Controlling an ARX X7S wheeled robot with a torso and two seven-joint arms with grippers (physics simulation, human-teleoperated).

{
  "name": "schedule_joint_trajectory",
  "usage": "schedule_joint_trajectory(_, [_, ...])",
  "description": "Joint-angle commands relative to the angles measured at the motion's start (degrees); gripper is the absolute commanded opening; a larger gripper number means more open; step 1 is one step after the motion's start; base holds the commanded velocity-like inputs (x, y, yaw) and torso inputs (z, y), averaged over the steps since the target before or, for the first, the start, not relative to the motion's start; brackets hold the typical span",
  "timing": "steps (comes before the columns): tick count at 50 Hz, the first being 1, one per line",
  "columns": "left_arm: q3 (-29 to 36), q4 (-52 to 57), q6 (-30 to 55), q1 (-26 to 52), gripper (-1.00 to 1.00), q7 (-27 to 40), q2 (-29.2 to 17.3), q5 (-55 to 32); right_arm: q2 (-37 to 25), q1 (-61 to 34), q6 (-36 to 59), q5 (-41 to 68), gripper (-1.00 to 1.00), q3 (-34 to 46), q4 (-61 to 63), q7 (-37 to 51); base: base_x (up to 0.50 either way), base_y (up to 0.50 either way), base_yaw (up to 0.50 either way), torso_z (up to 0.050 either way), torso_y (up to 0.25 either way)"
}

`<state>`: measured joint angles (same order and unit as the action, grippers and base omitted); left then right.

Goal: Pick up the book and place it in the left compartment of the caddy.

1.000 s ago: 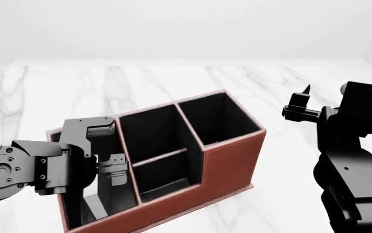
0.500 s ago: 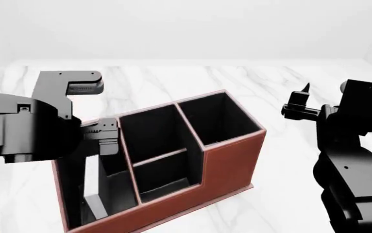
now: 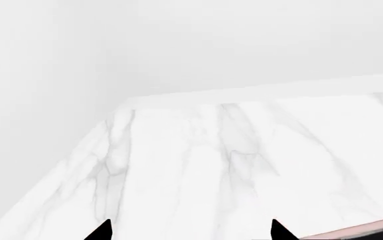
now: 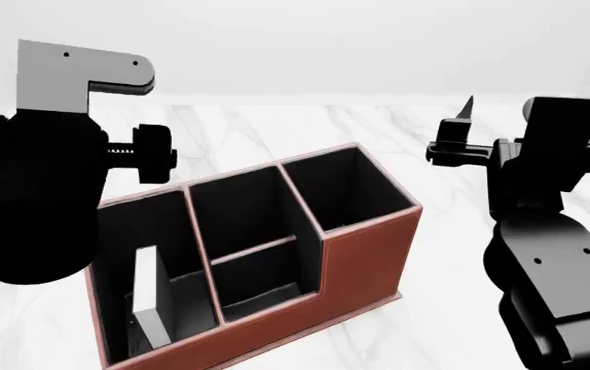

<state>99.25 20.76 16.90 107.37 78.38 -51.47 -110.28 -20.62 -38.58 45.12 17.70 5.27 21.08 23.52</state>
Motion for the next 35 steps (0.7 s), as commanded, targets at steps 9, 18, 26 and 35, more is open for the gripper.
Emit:
schedule_joint_trajectory(9, [1.23,3.8,-5.96,-3.23,1.0,5.53,0.51,24.41,-0.43,0.73,-5.15,-2.38,1.0,4.99,8.6,-0.24,0.0,0.0,0.0,0.0,0.0])
schedule_joint_trajectory(18, [1.24,4.21,-6.25,-3.3,1.0,7.17,0.78,29.47,-0.78,2.98,-11.3,-1.96,1.0,3.94,11.42,-1.41,0.0,0.0,0.0,0.0,0.0])
schedule_joint_trajectory(26, [1.05,3.96,-6.38,-3.45,1.0,6.57,0.61,31.18,-1.21,3.74,-14.07,-3.28,1.0,4.62,12.27,-1.37,0.0,0.0,0.0,0.0,0.0])
schedule_joint_trajectory(35, [1.52,4.83,-4.98,-2.9,1.0,7.4,0.8,35.15,-1.06,2.58,-15.42,-2.68,1.0,3.25,14.66,-0.89,0.0,0.0,0.0,0.0,0.0])
